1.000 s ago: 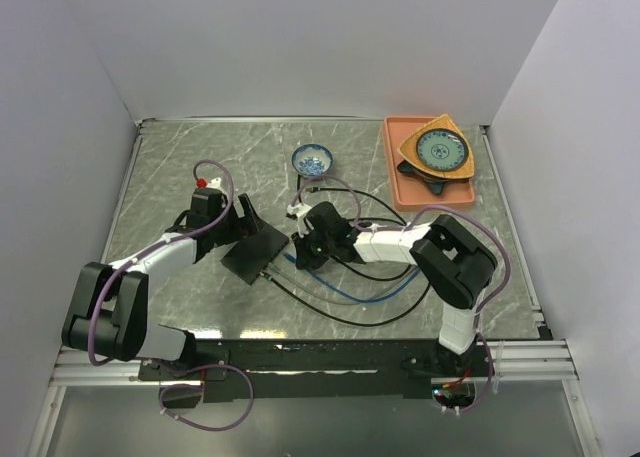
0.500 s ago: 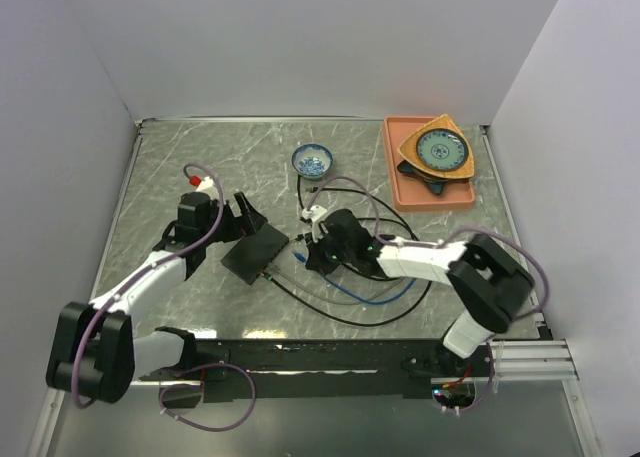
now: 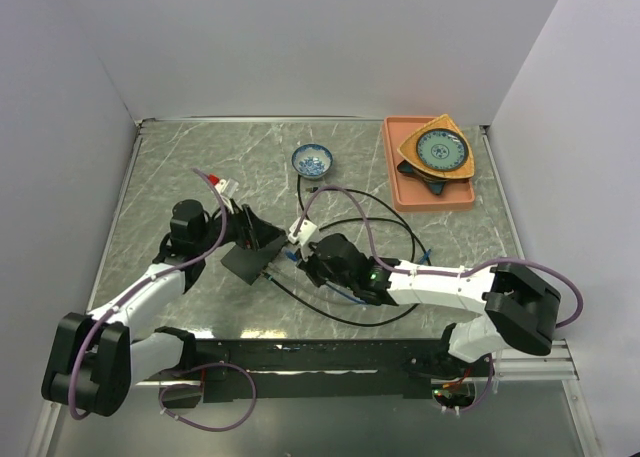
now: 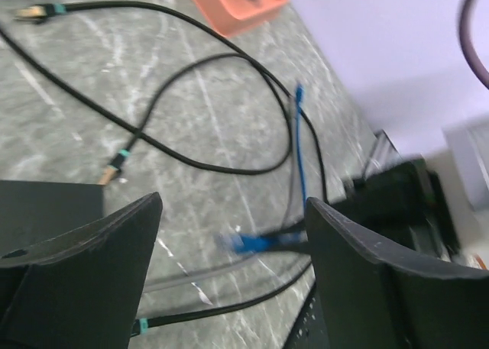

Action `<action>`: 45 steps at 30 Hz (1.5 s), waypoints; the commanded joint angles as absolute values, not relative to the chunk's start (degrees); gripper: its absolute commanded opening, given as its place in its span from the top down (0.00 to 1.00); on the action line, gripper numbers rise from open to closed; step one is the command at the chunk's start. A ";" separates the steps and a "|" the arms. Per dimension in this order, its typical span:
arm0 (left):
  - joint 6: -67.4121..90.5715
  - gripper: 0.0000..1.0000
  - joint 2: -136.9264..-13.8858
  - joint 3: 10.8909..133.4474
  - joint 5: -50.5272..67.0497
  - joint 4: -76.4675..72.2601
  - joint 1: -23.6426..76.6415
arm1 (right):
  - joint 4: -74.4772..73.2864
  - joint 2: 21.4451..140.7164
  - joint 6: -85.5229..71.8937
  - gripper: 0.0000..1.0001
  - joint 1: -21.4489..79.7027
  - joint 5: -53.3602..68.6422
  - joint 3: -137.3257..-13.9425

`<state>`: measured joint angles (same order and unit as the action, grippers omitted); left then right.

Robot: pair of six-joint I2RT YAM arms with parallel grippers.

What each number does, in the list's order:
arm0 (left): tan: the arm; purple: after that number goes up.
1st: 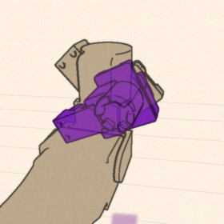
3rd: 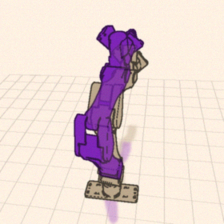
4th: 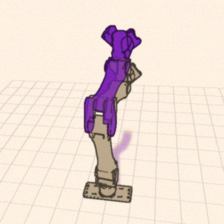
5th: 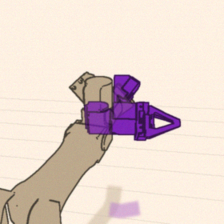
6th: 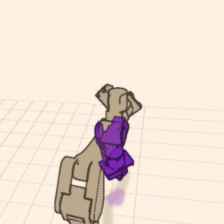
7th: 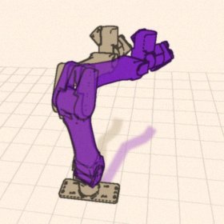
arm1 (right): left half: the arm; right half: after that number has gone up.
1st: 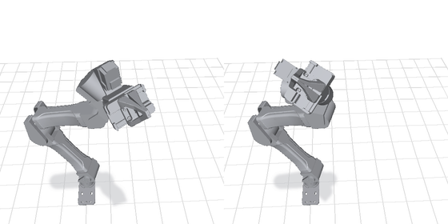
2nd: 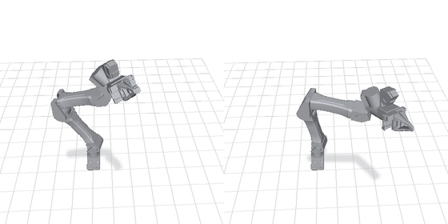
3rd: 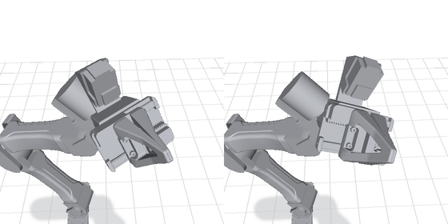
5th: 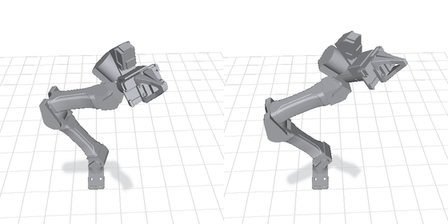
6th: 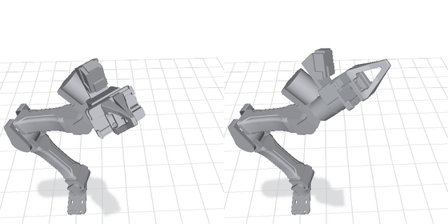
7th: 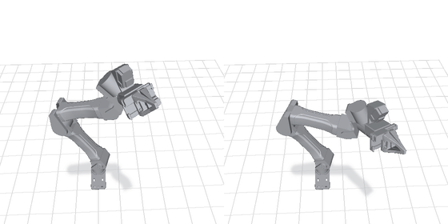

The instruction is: Insert the plug into the switch port

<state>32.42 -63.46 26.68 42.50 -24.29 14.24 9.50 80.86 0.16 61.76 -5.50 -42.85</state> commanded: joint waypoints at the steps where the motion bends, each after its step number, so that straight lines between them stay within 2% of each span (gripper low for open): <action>1: 30.50 0.21 -61.79 27.68 47.82 -27.25 15.47 | 10.54 79.63 0.79 1.00 61.88 -14.24 -44.91; 17: 30.50 0.37 -67.76 31.38 42.63 -24.61 20.57 | 11.34 74.18 1.23 1.00 62.49 -13.89 -44.56; 23: 31.46 0.46 -69.08 32.08 42.01 -25.40 21.80 | 11.34 73.74 1.14 1.00 63.19 -14.33 -44.30; 27: 31.73 0.61 -69.35 32.87 41.92 -25.05 22.76 | 11.08 74.00 0.97 1.00 63.54 -14.67 -44.65; 29: 31.73 0.78 -69.26 32.96 41.49 -25.05 23.03 | 11.16 74.18 1.05 1.00 63.72 -14.68 -44.91; 30: 31.90 0.93 -69.26 33.05 41.66 -25.14 23.29 | 11.25 74.35 0.97 1.00 63.81 -14.94 -45.00; 31: 31.82 0.99 -69.34 33.13 41.92 -24.96 23.38 | 10.99 74.70 0.88 1.00 63.81 -15.38 -45.17; 34: 31.12 0.99 -69.08 33.66 41.92 -23.56 23.91 | 10.55 75.23 0.27 1.00 63.90 -16.43 -45.88; 36: 31.20 0.99 -68.65 33.49 40.87 -23.73 24.17 | 10.72 75.23 0.17 0.88 63.81 -16.52 -46.23; 37: 31.38 0.99 -68.03 33.31 40.70 -23.82 24.17 | 10.98 75.23 0.09 0.76 63.81 -17.31 -46.40; 40: 31.29 0.99 -67.24 33.22 39.99 -23.30 24.17 | 11.69 75.15 -1.67 0.61 63.72 -17.40 -46.84; 42: 31.29 0.99 -66.89 33.22 39.82 -23.20 24.17 | 12.21 75.15 -2.02 0.56 63.81 -17.14 -47.11; 45: 31.64 0.99 -66.53 32.87 39.73 -23.55 24.17 | 12.57 75.93 -2.20 0.55 63.72 -16.79 -47.72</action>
